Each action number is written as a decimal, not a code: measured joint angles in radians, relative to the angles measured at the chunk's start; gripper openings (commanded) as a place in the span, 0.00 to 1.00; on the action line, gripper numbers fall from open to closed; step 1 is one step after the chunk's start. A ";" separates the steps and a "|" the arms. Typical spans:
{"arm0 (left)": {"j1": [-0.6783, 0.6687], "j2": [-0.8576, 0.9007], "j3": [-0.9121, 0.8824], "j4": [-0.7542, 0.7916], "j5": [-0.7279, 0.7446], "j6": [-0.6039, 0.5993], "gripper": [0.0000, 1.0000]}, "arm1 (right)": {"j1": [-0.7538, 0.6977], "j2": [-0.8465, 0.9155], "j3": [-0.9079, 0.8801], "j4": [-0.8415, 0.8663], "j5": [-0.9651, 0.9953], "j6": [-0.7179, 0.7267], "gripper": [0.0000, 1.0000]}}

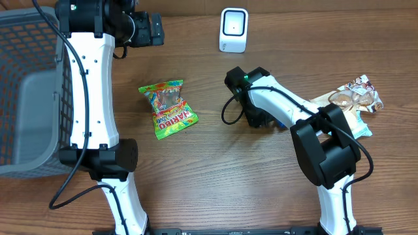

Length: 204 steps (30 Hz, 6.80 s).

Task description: Scan the item barcode

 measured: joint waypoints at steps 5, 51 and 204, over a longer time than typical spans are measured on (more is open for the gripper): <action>0.000 0.000 0.000 0.000 0.000 0.000 1.00 | -0.003 0.000 -0.018 -0.001 0.100 0.000 0.49; 0.000 0.000 0.000 0.000 0.000 0.000 1.00 | -0.065 0.000 -0.018 0.369 0.132 -0.272 0.44; 0.000 0.000 0.000 0.000 0.000 0.000 1.00 | 0.193 -0.088 0.036 0.121 -0.386 -0.161 0.51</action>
